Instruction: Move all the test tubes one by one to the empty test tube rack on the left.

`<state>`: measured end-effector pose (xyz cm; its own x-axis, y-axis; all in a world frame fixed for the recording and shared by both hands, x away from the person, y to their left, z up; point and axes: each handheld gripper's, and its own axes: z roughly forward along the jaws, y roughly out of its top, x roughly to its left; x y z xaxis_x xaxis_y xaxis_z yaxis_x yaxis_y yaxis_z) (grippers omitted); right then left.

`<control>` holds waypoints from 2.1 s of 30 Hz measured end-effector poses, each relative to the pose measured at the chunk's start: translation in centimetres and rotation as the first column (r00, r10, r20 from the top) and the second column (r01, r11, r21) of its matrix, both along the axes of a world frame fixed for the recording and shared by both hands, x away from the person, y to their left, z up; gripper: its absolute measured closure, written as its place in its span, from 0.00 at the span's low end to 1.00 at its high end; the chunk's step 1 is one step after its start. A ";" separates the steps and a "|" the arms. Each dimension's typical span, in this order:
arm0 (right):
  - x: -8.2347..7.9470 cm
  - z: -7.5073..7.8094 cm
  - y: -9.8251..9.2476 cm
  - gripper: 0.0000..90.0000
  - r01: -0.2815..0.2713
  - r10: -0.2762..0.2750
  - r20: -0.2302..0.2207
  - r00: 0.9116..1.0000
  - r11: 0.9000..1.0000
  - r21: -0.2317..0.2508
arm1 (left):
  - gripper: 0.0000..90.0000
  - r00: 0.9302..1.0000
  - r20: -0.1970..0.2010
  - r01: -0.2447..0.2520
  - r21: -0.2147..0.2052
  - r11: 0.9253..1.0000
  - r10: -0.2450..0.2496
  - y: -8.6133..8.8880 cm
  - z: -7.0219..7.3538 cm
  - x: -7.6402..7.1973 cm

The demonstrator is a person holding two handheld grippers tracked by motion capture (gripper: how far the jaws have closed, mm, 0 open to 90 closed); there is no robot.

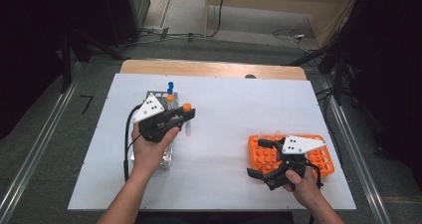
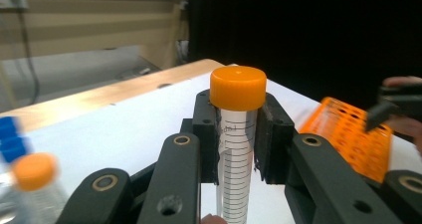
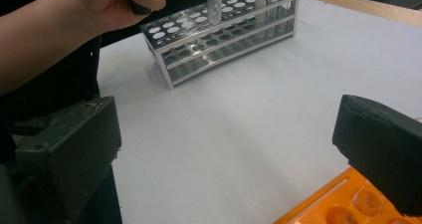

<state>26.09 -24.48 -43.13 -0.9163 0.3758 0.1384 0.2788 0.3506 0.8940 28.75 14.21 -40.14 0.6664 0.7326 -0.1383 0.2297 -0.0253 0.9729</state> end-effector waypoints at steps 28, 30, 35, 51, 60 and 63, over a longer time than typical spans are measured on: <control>0.9 -1.4 -2.0 0.00 0.022 -0.022 -0.025 0.999 0.999 -0.027 | 0.83 0.963 0.035 -0.267 -0.010 0.964 0.267 3.4 -2.0 3.8; 0.9 -1.4 -2.0 0.00 0.021 -0.022 -0.025 0.999 0.999 -0.026 | 0.83 0.961 0.032 -0.274 -0.006 0.962 0.274 3.3 -2.3 4.0; 0.9 -1.4 -2.0 0.00 0.021 -0.021 -0.019 1.000 0.999 -0.025 | 0.83 0.956 0.025 -0.291 -0.012 0.957 0.291 3.5 -2.8 4.4; 0.8 -1.4 -1.9 0.00 0.027 -0.027 -0.013 1.000 0.999 -0.026 | 0.83 0.952 0.040 -0.304 0.037 0.952 0.302 3.2 -3.1 4.4; 0.9 -1.5 -2.0 0.00 0.033 -0.034 -0.012 0.999 0.999 -0.033 | 0.82 0.952 -0.038 -0.300 0.093 0.949 0.305 3.0 -3.0 4.4; 0.9 -1.4 -2.1 0.00 0.038 -0.039 -0.008 0.999 0.999 -0.029 | 0.80 0.953 -0.050 -0.293 0.113 0.950 0.300 3.0 -2.8 4.1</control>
